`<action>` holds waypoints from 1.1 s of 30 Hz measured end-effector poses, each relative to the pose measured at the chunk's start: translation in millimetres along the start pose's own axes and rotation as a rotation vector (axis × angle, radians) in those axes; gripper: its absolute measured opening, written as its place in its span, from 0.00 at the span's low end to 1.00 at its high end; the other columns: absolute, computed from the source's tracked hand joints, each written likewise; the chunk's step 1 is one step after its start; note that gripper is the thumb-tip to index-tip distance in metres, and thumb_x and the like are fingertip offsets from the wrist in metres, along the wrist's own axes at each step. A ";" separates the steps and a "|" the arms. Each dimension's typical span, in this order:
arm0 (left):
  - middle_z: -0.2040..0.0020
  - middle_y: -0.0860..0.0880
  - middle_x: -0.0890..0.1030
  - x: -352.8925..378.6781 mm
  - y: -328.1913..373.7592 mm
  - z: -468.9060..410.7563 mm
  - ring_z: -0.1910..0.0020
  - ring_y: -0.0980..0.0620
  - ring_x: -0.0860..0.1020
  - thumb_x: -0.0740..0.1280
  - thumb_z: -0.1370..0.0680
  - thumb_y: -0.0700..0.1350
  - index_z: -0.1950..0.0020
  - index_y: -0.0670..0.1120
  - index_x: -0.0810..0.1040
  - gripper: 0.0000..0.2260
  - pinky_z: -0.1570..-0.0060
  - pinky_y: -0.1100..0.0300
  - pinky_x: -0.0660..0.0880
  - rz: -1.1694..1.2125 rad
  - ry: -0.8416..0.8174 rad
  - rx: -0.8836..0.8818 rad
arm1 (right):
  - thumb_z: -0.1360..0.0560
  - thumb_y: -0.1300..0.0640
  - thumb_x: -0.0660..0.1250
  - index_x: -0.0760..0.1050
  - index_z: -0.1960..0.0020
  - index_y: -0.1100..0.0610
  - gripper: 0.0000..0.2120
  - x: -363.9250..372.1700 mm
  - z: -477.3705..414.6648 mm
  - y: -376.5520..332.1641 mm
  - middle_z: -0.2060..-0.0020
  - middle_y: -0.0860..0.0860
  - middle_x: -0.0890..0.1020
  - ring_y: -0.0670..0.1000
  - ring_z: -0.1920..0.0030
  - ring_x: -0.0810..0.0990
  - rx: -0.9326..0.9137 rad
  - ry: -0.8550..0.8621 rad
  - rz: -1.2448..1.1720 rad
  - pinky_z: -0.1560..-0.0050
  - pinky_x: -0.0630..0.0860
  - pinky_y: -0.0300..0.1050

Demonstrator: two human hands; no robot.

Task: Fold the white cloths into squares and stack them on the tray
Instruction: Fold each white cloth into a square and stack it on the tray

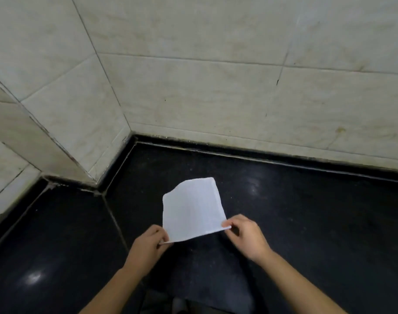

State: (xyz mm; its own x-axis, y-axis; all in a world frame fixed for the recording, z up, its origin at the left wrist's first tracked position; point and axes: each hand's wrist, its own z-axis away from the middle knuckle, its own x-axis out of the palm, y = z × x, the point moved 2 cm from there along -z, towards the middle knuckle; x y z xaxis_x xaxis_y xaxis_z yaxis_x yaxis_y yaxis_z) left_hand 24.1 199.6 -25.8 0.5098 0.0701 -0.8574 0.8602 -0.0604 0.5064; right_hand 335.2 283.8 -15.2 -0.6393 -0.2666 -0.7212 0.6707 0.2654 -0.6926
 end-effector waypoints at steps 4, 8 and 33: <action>0.55 0.59 0.76 55.6 -16.4 73.1 0.58 0.58 0.77 0.62 0.25 0.57 0.60 0.53 0.80 0.12 0.62 0.68 0.73 -0.096 -0.109 0.056 | 0.24 0.55 0.68 0.81 0.46 0.46 0.09 56.2 63.9 42.8 0.47 0.40 0.77 0.44 0.49 0.80 0.025 -0.217 0.145 0.51 0.79 0.42; 0.54 0.52 0.79 63.2 -11.2 100.1 0.54 0.53 0.77 0.59 0.20 0.55 0.55 0.48 0.84 0.17 0.60 0.63 0.76 -0.085 -0.054 0.072 | 0.24 0.53 0.67 0.80 0.45 0.47 0.09 73.7 99.5 56.0 0.47 0.40 0.76 0.45 0.48 0.78 -0.044 -0.144 0.165 0.59 0.80 0.43; 0.56 0.56 0.82 63.3 -58.0 -42.3 0.56 0.54 0.80 0.67 0.21 0.53 0.43 0.50 0.83 0.11 0.53 0.56 0.77 0.225 0.213 -0.765 | 0.21 0.45 0.66 0.82 0.42 0.44 0.10 87.0 -77.8 45.6 0.56 0.41 0.78 0.45 0.56 0.78 0.340 0.163 0.041 0.50 0.77 0.46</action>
State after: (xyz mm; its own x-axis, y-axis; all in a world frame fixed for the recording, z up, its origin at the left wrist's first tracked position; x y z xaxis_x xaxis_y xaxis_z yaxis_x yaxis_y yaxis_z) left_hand 7.2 249.6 -105.7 0.5968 0.3292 -0.7317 0.4712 0.5943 0.6518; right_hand 280.9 344.8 -110.2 -0.6422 -0.1035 -0.7595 0.7662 -0.0575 -0.6400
